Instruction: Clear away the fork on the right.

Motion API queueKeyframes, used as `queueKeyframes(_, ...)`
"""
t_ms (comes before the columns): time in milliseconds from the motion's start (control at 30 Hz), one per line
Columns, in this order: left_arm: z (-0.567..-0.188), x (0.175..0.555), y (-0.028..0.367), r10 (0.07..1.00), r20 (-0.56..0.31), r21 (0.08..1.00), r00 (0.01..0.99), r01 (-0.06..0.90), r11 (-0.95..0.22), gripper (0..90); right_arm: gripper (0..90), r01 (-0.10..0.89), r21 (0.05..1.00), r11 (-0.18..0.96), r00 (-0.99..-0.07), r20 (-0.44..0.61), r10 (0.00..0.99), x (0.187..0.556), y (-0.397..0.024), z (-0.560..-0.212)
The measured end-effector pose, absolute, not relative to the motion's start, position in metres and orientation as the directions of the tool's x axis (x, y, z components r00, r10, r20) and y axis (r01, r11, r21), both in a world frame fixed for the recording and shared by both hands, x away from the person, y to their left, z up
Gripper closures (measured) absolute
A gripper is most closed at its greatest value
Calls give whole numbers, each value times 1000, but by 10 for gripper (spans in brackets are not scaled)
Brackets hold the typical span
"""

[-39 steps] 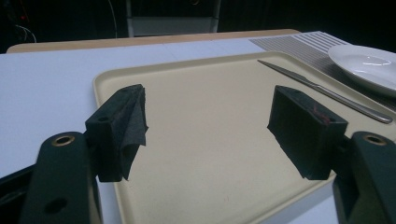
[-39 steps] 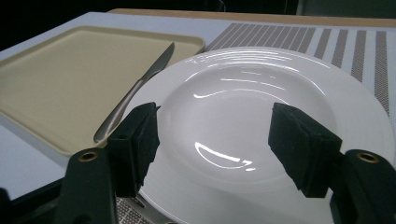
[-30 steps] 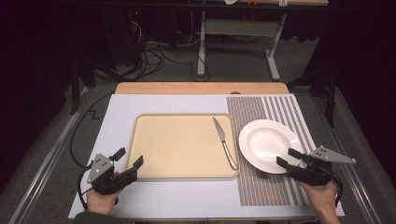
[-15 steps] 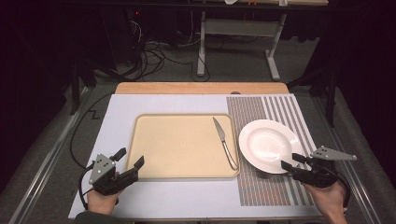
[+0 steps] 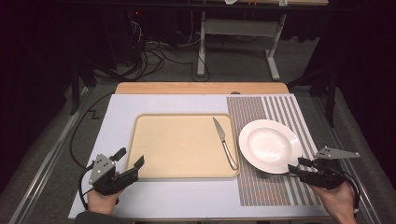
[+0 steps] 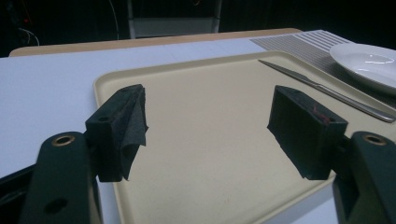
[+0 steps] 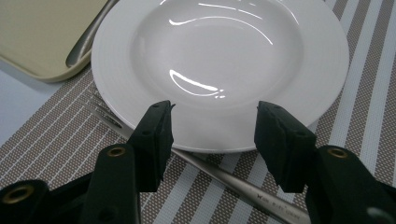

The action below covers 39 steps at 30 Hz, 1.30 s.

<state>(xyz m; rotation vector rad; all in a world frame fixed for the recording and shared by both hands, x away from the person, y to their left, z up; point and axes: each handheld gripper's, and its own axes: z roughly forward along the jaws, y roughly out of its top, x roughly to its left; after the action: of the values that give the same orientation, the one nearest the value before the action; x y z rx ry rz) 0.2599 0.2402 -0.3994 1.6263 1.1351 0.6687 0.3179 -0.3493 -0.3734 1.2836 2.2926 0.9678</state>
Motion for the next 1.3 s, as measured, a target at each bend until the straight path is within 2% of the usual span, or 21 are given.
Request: queueKeyframes(1300, -400, 260, 240, 908, -95, 932, 407, 357, -62, 287, 478, 710, 541, 451, -541, 8, 841, 321, -355, -396)
